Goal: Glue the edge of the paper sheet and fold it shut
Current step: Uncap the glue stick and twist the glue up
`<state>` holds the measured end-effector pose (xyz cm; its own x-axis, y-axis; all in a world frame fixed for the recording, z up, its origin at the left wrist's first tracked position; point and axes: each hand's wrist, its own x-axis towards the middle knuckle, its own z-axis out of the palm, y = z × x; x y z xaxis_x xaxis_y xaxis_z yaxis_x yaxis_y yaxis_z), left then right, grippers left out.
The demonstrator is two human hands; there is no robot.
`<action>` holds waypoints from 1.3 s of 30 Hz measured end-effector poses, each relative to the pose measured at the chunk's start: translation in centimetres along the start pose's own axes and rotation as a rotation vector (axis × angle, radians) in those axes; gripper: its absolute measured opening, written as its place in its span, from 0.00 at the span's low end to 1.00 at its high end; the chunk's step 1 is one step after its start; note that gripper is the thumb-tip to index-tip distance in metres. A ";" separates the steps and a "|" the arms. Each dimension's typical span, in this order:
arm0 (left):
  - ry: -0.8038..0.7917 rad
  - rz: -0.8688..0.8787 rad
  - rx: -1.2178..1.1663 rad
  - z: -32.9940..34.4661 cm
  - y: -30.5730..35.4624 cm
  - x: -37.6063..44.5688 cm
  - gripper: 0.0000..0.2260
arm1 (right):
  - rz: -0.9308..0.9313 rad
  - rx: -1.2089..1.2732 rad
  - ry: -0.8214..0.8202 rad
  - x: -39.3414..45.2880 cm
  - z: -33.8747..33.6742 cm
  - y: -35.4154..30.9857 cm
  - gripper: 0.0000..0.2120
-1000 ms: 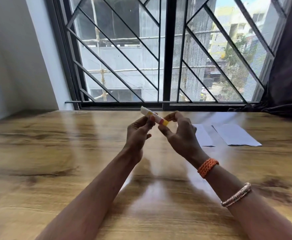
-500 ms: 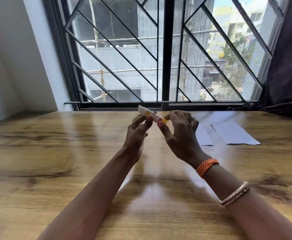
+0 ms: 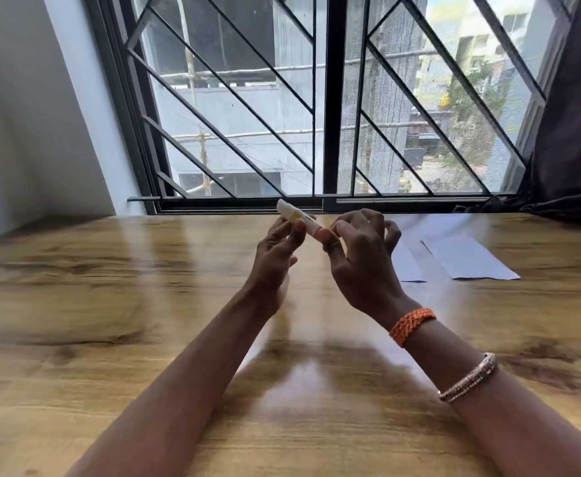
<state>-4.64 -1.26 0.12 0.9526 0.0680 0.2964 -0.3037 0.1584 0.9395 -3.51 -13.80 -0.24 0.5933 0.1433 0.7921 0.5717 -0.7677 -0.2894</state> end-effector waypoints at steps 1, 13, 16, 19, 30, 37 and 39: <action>0.006 -0.003 -0.007 0.0 0.0 0.0 0.07 | -0.025 -0.029 0.018 -0.1 0.0 0.0 0.19; 0.063 -0.062 -0.037 -0.1 0.0 -0.1 0.08 | -0.208 -0.094 0.073 0.0 -1.1 -0.4 0.09; 0.038 -0.060 -0.048 -0.3 0.0 0.0 0.09 | -0.063 0.144 0.012 0.1 -1.0 -0.8 0.11; 0.019 -0.047 -0.070 -0.4 0.2 0.1 0.08 | 0.267 0.692 -0.133 0.6 -1.6 -1.4 0.11; 0.149 -0.067 -0.039 -0.4 0.6 0.1 0.10 | 0.121 0.304 -0.030 -0.5 -0.7 -1.6 0.12; 0.142 -0.160 -0.056 0.2 0.9 -0.2 0.18 | -0.303 -0.190 0.191 -0.6 -1.6 -1.7 0.07; 0.134 -0.180 -0.067 0.2 1.0 -0.1 0.18 | -0.332 -0.231 0.194 -0.5 -1.6 -1.5 0.07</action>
<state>-5.03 -1.33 1.04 0.9821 0.1625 0.0954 -0.1337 0.2441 0.9605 -5.58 -13.66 0.63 0.2688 0.3025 0.9145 0.5585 -0.8225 0.1079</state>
